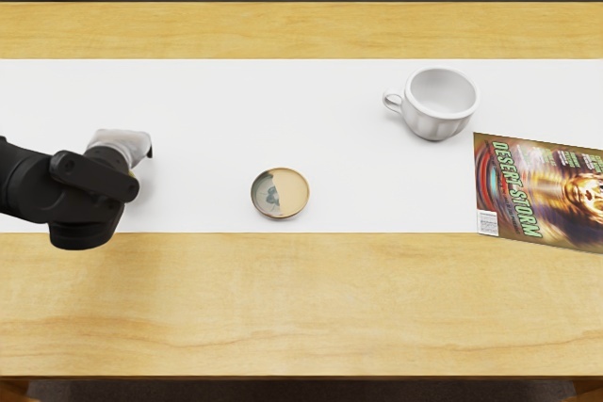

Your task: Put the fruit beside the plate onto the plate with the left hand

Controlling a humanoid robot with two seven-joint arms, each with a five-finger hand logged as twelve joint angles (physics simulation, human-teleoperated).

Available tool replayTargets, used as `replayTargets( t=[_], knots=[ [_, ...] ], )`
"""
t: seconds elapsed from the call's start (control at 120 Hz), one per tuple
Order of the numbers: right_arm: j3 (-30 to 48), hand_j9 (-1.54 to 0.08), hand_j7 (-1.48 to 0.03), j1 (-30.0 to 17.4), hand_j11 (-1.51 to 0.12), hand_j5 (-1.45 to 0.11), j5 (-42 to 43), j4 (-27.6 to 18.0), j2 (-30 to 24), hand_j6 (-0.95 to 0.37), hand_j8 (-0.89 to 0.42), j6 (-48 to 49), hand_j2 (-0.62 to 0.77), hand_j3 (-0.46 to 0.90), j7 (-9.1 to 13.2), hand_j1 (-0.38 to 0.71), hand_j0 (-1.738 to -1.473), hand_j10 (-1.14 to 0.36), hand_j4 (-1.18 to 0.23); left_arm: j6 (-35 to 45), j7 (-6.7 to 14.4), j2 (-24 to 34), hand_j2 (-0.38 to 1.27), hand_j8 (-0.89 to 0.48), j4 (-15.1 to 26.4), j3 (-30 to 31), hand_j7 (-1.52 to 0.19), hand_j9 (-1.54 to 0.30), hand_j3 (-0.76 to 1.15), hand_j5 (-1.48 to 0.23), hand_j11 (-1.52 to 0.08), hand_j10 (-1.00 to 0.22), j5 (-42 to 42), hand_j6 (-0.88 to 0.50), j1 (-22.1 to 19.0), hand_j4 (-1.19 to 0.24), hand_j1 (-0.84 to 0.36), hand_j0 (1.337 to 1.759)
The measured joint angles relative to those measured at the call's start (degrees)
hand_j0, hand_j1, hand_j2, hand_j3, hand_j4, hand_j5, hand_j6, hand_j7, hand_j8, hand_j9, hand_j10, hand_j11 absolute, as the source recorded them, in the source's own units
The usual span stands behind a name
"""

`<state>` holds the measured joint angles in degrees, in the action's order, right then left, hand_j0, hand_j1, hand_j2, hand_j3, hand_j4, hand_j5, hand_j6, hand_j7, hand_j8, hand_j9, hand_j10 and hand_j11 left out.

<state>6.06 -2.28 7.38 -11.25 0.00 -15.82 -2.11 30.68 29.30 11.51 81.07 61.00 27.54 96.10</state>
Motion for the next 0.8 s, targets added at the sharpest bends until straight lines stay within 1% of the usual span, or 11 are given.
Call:
replayTargets(
  t=[0.15,0.35,0.367,0.475,0.533,0.608,0.725,0.8],
  knots=[
    [0.0,-0.05,-0.05,0.0,-0.05,-0.05,0.0,0.0,0.0,-0.04,-0.04,0.0,-0.01,0.0,0.0,-0.31,-1.658,-0.04,-0.04,0.3,0.1,-0.1,0.1,-0.41,0.0,0.1,-0.53,-0.53,0.0,-0.53,-0.53,-0.41,0.0,-0.41,-0.1,-0.41,-0.12,1.658],
    [0.0,-0.05,-0.05,0.0,-0.05,-0.05,0.0,0.0,0.0,-0.04,-0.04,0.0,-0.01,0.0,0.0,-0.31,-1.658,-0.04,-0.04,0.4,0.1,-0.1,0.12,-0.5,-0.2,0.2,-0.65,-0.65,0.0,-0.65,-0.65,-0.5,0.1,-0.5,-0.4,-0.5,-0.23,1.658],
    [0.0,-0.05,-0.05,0.0,-0.05,-0.05,0.0,0.0,0.0,-0.04,-0.04,0.0,-0.01,0.0,0.0,-0.31,-1.658,-0.04,-0.04,0.5,0.1,-0.2,0.13,-0.52,-0.3,0.2,-0.65,-0.66,0.0,-0.65,-0.66,-0.51,0.1,-0.51,-0.5,-0.51,-0.23,1.657],
    [0.0,-0.05,-0.05,0.0,-0.05,-0.05,0.0,0.0,0.0,-0.04,-0.04,0.0,-0.01,0.0,0.0,-0.31,-1.658,-0.04,-0.04,0.5,0.1,-0.3,0.16,-0.48,-1.0,0.3,-0.69,-0.7,0.0,-0.69,-0.7,-0.53,0.1,-0.53,-0.8,-0.53,-0.24,1.657],
    [0.0,-0.05,-0.05,0.0,-0.05,-0.05,0.0,0.0,0.0,-0.04,-0.04,0.0,-0.01,0.0,0.0,-0.31,-1.658,-0.04,-0.04,0.5,0.1,-0.4,0.17,-0.49,-1.4,0.3,-0.7,-0.71,0.0,-0.7,-0.71,-0.54,0.2,-0.54,-1.2,-0.54,-0.24,1.656],
    [0.0,-0.05,-0.05,0.0,-0.05,-0.05,0.0,0.0,0.0,-0.04,-0.04,0.0,-0.01,0.0,0.0,-0.31,-1.658,-0.04,-0.04,0.5,0.1,-0.5,0.19,-0.48,-1.9,0.3,-0.72,-0.72,0.0,-0.72,-0.72,-0.55,0.1,-0.53,-1.4,-0.55,-0.24,1.656],
    [0.0,-0.05,-0.05,0.0,-0.05,-0.05,0.0,0.0,0.0,-0.04,-0.04,0.0,-0.01,0.0,0.0,-0.31,-1.658,-0.04,-0.04,0.5,0.1,-1.0,0.19,-0.48,-2.8,0.3,-0.73,-0.74,0.0,-0.73,-0.74,-0.56,0.2,-0.54,-1.8,-0.56,-0.24,1.656],
    [0.0,-0.05,-0.05,0.0,-0.05,-0.05,0.0,0.0,0.0,-0.04,-0.04,0.0,-0.01,0.0,0.0,-0.31,-1.658,-0.04,-0.04,0.5,0.1,-1.4,0.15,-0.47,-3.4,0.3,-0.74,-0.75,0.0,-0.74,-0.75,-0.56,0.1,-0.53,-2.2,-0.57,-0.23,1.655]
  ],
)
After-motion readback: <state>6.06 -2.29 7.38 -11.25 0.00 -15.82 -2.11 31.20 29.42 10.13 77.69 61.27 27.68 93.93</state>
